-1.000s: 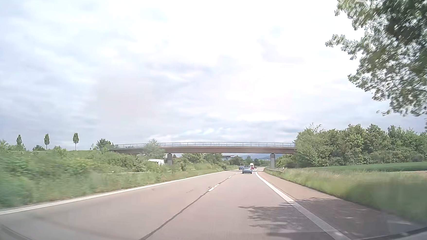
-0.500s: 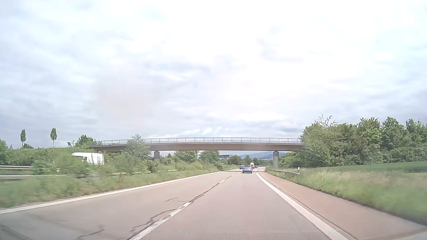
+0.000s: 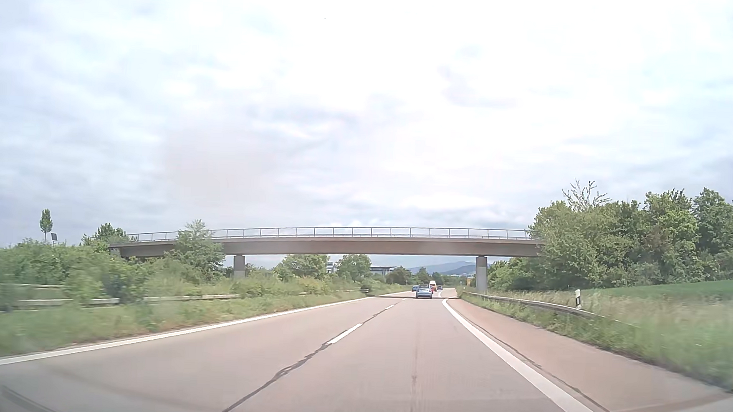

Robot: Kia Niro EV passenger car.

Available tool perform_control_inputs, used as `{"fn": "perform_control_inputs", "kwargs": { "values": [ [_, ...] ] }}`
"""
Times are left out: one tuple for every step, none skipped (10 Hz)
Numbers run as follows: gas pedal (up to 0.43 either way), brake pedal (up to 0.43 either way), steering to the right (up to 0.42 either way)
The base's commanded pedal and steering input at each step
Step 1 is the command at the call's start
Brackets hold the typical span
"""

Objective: Follow the waypoints while adhering to traffic rules and regulations

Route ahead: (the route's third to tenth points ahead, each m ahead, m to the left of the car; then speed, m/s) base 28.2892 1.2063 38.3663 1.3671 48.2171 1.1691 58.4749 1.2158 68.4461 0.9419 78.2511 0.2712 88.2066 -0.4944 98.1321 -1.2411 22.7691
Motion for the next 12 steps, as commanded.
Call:
{"fn": "perform_control_inputs", "kwargs": {
  "values": [
    [0.177, 0.000, 0.001],
    [0.177, 0.000, 0.001],
    [0.177, 0.000, 0.001],
    [0.177, 0.000, 0.001],
    [0.177, 0.000, 0.001],
    [0.177, 0.000, 0.001],
    [0.177, 0.000, 0.001],
    [0.177, 0.000, 0.001],
    [0.169, 0.000, 0.001],
    [0.157, 0.000, 0.001],
    [0.157, 0.000, 0.001],
    [0.157, 0.000, 0.001]
  ]
}}
